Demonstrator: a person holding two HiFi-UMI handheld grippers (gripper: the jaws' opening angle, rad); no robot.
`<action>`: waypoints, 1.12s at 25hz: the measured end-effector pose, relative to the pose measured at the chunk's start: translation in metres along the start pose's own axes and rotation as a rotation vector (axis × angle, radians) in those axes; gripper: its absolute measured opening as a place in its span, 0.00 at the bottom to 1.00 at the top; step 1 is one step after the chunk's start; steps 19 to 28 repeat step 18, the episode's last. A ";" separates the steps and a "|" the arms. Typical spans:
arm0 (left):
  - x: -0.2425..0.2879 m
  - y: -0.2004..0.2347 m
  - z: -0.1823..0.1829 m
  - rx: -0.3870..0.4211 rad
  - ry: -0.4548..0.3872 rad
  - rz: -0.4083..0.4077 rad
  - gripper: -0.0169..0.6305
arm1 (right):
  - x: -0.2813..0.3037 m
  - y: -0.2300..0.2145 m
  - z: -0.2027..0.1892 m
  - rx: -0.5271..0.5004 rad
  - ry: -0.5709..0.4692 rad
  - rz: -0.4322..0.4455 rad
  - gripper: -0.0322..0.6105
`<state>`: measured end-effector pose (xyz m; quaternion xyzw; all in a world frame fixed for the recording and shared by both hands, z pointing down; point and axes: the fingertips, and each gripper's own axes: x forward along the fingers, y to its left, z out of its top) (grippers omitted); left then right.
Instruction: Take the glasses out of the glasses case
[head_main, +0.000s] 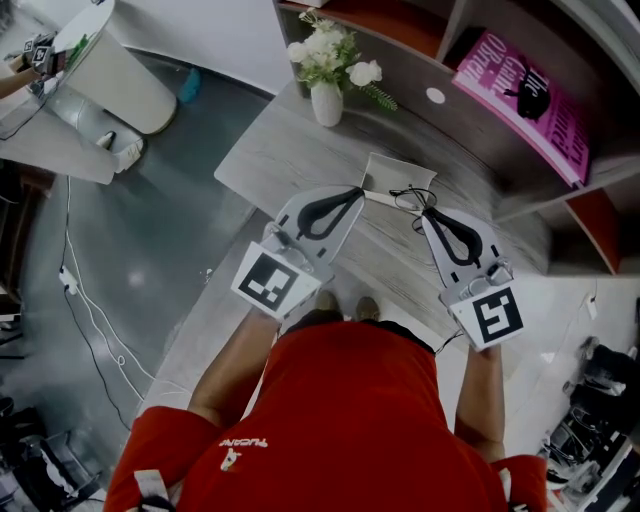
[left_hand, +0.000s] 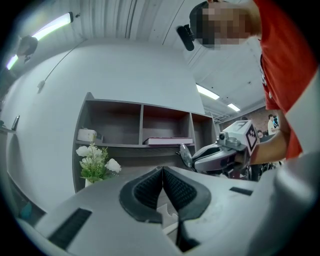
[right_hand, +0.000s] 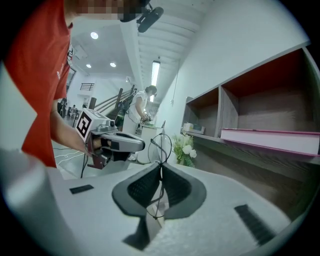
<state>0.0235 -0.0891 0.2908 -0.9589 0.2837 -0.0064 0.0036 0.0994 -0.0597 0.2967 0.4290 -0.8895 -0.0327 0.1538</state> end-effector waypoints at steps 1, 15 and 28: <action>-0.001 -0.001 0.000 0.001 -0.001 0.000 0.04 | -0.001 0.000 -0.001 0.001 0.000 -0.001 0.09; -0.008 -0.001 -0.004 -0.004 0.015 0.013 0.04 | -0.003 0.002 -0.009 0.014 0.008 0.005 0.09; -0.009 0.000 -0.003 -0.006 0.017 0.014 0.04 | -0.002 0.003 -0.010 0.013 0.009 0.006 0.09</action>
